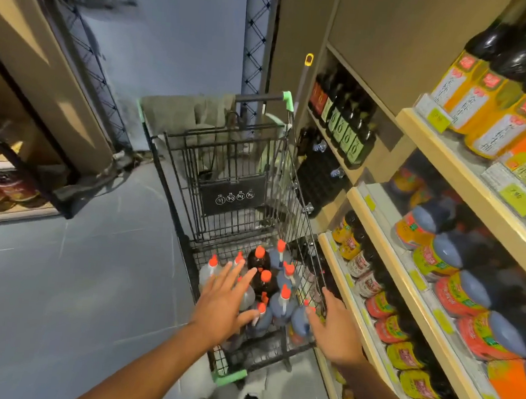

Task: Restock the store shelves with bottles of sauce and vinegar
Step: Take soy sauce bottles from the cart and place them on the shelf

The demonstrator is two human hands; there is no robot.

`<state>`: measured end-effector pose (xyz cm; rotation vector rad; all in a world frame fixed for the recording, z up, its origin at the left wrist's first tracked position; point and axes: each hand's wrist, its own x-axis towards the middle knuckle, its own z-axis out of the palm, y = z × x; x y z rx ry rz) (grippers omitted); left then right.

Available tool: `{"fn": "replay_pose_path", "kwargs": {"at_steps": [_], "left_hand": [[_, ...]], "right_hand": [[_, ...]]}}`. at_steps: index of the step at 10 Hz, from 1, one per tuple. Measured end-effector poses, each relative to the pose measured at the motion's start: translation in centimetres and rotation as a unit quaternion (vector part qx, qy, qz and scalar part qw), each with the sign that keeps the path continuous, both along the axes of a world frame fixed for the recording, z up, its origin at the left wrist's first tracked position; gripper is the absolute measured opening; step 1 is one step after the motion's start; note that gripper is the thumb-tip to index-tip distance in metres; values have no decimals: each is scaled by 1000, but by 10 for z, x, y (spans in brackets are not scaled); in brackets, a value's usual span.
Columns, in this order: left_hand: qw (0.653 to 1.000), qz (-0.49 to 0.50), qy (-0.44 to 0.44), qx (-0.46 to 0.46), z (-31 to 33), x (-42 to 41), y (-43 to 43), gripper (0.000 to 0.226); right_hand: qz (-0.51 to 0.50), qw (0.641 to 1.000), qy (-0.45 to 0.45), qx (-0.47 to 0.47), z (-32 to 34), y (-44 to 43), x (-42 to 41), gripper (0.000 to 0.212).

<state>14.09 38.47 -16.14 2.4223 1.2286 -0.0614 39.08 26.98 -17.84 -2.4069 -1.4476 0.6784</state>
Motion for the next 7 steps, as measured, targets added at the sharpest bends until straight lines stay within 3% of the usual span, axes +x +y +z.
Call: {"fn": "replay_pose_path", "kwargs": {"at_steps": [1,2,3,5,7], "left_hand": [[1000,-3,3,-16,-13,17,24,90],[999,2,9,-38,-27,36,44,92],[998,10,23,-52,-43,53,62,90],[991,47,34,-118,-70,76,83,85],[987,55,25,-146,-93,75,90,79]], "right_hand": [[-5,999,28,-19,-8,29,14,40],[-44,989,138,12,-19,60,29,23],[-100,972,186,-101,-61,91,49,49],[-73,957,245,-139,-107,128,60,32],[-105,936,290,-168,-130,158,57,57]]}}
